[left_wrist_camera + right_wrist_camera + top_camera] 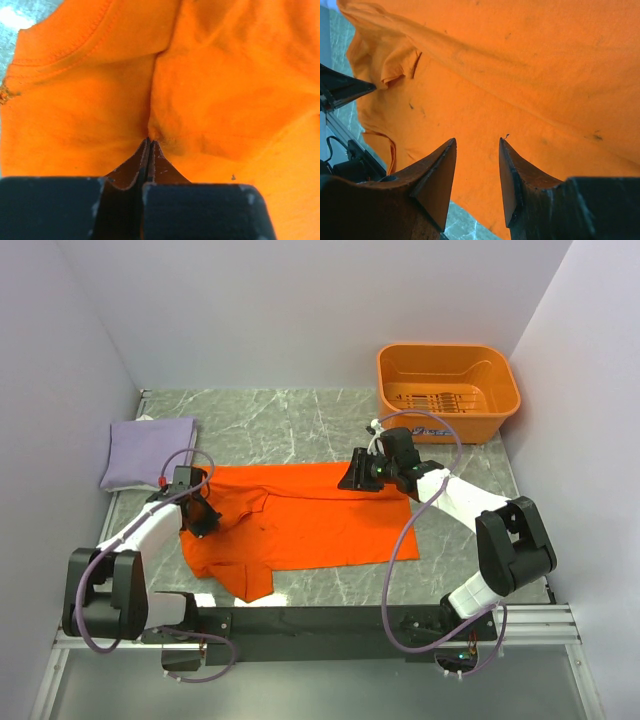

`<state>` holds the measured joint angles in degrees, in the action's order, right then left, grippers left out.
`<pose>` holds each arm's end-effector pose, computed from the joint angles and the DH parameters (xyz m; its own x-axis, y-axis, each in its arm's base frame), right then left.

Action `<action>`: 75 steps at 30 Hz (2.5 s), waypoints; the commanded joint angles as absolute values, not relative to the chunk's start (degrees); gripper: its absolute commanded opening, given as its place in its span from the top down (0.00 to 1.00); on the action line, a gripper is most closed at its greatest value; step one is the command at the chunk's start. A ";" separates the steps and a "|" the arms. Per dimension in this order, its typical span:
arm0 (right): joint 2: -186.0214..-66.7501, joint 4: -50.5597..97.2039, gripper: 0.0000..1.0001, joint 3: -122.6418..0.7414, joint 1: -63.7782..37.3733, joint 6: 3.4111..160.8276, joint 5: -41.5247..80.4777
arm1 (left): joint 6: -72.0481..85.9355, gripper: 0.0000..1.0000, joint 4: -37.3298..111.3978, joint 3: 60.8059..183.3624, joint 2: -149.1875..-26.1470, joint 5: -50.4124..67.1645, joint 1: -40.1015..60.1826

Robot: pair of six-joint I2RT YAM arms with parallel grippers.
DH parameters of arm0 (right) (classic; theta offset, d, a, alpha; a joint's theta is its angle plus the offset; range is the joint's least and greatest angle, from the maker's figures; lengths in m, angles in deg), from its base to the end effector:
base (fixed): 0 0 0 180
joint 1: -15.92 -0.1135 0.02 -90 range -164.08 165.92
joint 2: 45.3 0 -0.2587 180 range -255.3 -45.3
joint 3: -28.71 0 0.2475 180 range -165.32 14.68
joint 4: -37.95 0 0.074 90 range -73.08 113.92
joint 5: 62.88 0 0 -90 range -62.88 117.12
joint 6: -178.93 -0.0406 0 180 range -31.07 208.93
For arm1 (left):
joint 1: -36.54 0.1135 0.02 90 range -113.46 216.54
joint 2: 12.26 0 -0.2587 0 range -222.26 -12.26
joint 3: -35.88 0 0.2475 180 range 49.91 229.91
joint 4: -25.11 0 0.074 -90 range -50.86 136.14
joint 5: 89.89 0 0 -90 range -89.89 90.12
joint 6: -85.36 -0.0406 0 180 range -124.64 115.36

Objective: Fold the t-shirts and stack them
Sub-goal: Fold the tshirt

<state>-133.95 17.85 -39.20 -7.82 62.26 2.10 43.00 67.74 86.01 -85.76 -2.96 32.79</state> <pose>0.2944 0.1482 0.2120 -0.8301 0.0792 -0.5519 -0.3190 0.7443 0.5867 0.2200 -0.0122 0.1587 -0.6464 -0.6971 -0.3102 -0.6442 0.7165 -0.2676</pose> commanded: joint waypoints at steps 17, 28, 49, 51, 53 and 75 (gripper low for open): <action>-132.58 16.62 0.53 -40.69 -7.45 63.89 1.37 | 53.46 0.99 79.39 86.04 -70.71 3.28 29.77; -132.14 15.66 0.53 -40.86 -7.54 64.59 1.89 | 54.34 0.86 76.40 81.47 -73.34 3.10 29.77; -123.09 12.49 0.54 -37.35 -4.99 67.05 10.42 | 41.26 0.70 78.16 107.65 -90.81 -18.33 4.11; -122.65 12.67 0.54 -37.09 -4.73 67.05 10.51 | 39.58 0.71 76.76 109.32 -93.63 -18.52 3.32; -122.47 12.49 0.54 -36.56 -4.47 66.96 10.42 | 37.73 0.72 76.05 110.20 -97.59 -19.22 3.06; -121.86 12.49 0.54 -34.71 -2.18 66.70 9.37 | 33.24 0.73 71.75 114.16 -113.51 -23.87 2.70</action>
<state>-123.85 11.86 -35.36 -2.80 66.10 9.69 33.95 72.81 111.74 -113.10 -21.36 2.96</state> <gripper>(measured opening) 0.466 0.269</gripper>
